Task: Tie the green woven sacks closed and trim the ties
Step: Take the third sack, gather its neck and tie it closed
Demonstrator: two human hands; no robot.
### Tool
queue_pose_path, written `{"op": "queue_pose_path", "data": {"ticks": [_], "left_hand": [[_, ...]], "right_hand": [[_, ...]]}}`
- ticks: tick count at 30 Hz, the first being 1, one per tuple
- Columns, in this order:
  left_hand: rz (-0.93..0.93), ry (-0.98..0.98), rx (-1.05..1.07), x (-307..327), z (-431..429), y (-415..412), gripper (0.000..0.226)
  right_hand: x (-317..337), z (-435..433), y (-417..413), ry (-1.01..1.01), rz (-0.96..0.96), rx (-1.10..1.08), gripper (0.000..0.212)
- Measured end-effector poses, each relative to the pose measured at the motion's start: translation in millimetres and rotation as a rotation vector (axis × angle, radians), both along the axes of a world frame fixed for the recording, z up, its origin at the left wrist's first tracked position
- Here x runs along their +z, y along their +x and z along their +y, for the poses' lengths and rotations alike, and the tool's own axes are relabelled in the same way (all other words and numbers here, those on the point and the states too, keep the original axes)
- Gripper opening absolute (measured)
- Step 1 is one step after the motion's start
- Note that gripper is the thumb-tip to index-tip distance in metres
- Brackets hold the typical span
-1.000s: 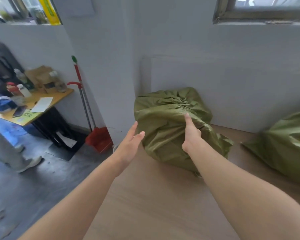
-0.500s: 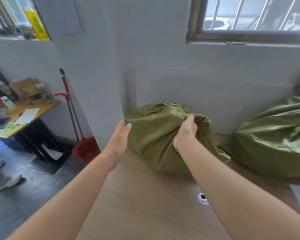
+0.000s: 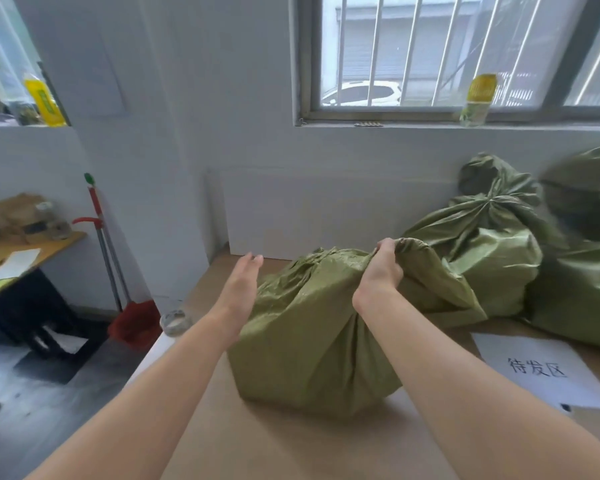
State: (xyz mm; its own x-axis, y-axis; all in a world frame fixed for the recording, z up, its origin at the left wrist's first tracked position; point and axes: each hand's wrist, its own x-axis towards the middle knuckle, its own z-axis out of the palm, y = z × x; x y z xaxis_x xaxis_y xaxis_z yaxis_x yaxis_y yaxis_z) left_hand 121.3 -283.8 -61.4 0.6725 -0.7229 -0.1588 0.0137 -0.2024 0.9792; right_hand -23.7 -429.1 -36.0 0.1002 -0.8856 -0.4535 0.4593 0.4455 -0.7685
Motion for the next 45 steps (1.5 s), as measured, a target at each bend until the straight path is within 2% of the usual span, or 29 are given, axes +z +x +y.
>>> {"op": "queue_pose_path", "data": {"ticks": [4, 8, 11, 13, 20, 25, 28, 31, 34, 37, 39, 42, 45], "left_hand": [[-0.018, -0.025, -0.012, 7.9, 2.3, -55.5, 0.063], [-0.043, -0.027, -0.07, 10.0, 7.4, -108.7, 0.061], [-0.037, -0.031, -0.105, 7.0, 5.5, -139.0, 0.06], [-0.016, -0.027, -0.134, 2.9, 1.1, -159.8, 0.06], [0.03, 0.0, -0.211, -13.9, -6.4, -257.9, 0.058], [-0.008, 0.013, -0.213, -2.3, -37.2, -342.1, 0.057], [-0.058, 0.001, -0.231, 8.5, -65.8, -401.4, 0.054], [-0.058, 0.0, -0.231, 5.9, -93.6, -459.9, 0.054], [-0.102, 0.093, -0.239, -3.2, -115.5, -513.9, 0.054], [-0.238, 0.318, -0.27, -17.7, -132.3, -555.2, 0.065], [-0.265, 0.45, -0.253, -33.4, -139.5, -569.1, 0.067], [-0.198, 0.593, -0.249, -60.7, -145.6, -578.4, 0.07], [-0.016, 0.592, -0.367, -85.8, -162.7, -587.4, 0.088]], "right_hand": [[3.7, 11.9, -62.3, -0.001, 0.015, -0.031, 0.019], [0.7, 23.0, -122.4, 0.024, 0.029, -0.06, 0.038], [1.5, 33.9, -165.0, 0.031, 0.034, -0.092, 0.06], [0.7, 40.8, -194.6, 0.036, 0.044, -0.124, 0.065], [-3.0, 44.5, -304.3, 0.011, 0.098, -0.227, 0.046], [-3.4, 20.3, -386.4, 0.056, 0.125, -0.267, 0.046], [-0.9, -2.8, -442.0, 0.055, 0.185, -0.264, 0.035], [0.7, -28.1, -502.5, 0.05, 0.263, -0.188, 0.031], [0.0, -46.1, -559.0, 0.071, 0.303, -0.122, 0.028], [0.3, -65.0, -605.8, 0.073, 0.36, -0.03, 0.029], [1.9, -70.8, -630.1, 0.08, 0.405, 0.051, 0.03], [1.4, -76.7, -661.9, 0.113, 0.409, 0.271, 0.051], [-9.9, -87.2, -688.5, 0.132, 0.403, 0.464, 0.073]]}}
